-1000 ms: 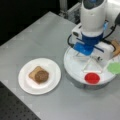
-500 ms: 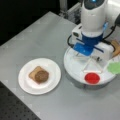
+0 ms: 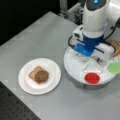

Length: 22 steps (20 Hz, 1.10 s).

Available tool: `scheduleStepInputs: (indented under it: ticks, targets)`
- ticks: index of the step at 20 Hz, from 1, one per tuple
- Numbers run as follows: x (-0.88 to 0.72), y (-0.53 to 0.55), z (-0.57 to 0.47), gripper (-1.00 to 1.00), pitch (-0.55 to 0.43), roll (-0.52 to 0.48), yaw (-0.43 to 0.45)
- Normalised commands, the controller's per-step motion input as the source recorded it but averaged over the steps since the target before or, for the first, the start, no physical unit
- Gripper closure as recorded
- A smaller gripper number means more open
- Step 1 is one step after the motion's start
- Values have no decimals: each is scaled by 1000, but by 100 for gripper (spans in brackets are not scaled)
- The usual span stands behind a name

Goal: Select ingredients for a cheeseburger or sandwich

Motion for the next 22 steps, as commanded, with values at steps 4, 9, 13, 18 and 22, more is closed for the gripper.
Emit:
scheduleStepInputs:
  ticks: [4, 9, 13, 18, 22]
  targets:
    - [-243, 110, -159, -100, -222, 26, 85]
    - [-289, 160, -152, -100, -204, 80, 134]
    - [-314, 171, -135, -100, -194, 115, 147]
    - [-295, 104, -132, -100, -186, 143, 136]
    - [-268, 36, -149, -100, -178, 160, 123]
